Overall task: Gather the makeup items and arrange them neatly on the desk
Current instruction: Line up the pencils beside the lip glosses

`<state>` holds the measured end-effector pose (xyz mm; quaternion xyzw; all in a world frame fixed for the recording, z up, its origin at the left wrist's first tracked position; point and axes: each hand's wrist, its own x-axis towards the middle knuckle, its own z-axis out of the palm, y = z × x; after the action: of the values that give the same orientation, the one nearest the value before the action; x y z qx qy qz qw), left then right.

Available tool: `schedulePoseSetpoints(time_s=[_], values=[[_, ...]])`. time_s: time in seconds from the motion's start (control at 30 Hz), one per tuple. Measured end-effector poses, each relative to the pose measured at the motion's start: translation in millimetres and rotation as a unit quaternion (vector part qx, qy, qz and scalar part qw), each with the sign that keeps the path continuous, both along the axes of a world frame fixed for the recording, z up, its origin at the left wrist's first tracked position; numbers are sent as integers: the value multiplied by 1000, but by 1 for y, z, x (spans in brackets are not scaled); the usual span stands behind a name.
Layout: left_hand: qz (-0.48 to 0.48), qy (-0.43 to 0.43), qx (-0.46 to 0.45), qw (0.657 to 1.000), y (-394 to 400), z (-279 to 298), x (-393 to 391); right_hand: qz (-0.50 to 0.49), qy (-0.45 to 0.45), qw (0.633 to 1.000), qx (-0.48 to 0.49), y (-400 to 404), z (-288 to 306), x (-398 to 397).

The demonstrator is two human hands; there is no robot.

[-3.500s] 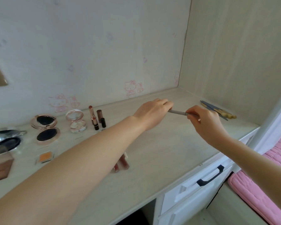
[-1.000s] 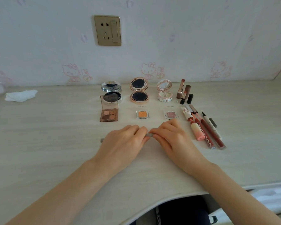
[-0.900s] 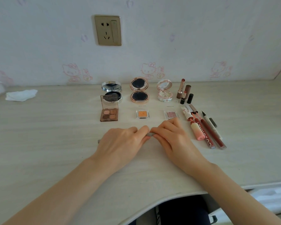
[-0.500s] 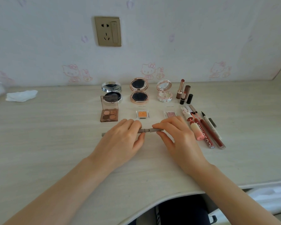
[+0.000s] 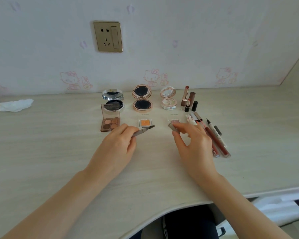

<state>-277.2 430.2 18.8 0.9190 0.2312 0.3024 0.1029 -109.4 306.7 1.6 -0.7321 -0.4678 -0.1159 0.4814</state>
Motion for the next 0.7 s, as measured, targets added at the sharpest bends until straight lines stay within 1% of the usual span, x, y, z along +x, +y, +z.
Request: schedulePoseSetpoints(time_s=[0.17, 0.27, 0.4, 0.47, 0.53, 0.6, 0.7], values=[[19, -71, -79, 994, -8, 8, 7, -22, 43, 999, -9, -10, 5, 7], [12, -106, -158, 982, -22, 10, 16, -8, 64, 998, -6, -21, 9, 16], [-2, -108, -232, 967, -40, 12, 41, -19, 63, 998, -18, -35, 16, 34], [-11, -112, -248, 962, -49, 14, 56, -27, 77, 996, -33, -43, 18, 43], [-15, -111, -239, 964, -57, 15, 73, -34, 96, 994, -35, -52, 19, 54], [-17, -94, -233, 968, -66, 15, 91, -46, 96, 994, -38, -61, 19, 65], [-26, -61, -250, 966, -79, 16, 120, -53, 102, 992, -49, -73, 18, 84]])
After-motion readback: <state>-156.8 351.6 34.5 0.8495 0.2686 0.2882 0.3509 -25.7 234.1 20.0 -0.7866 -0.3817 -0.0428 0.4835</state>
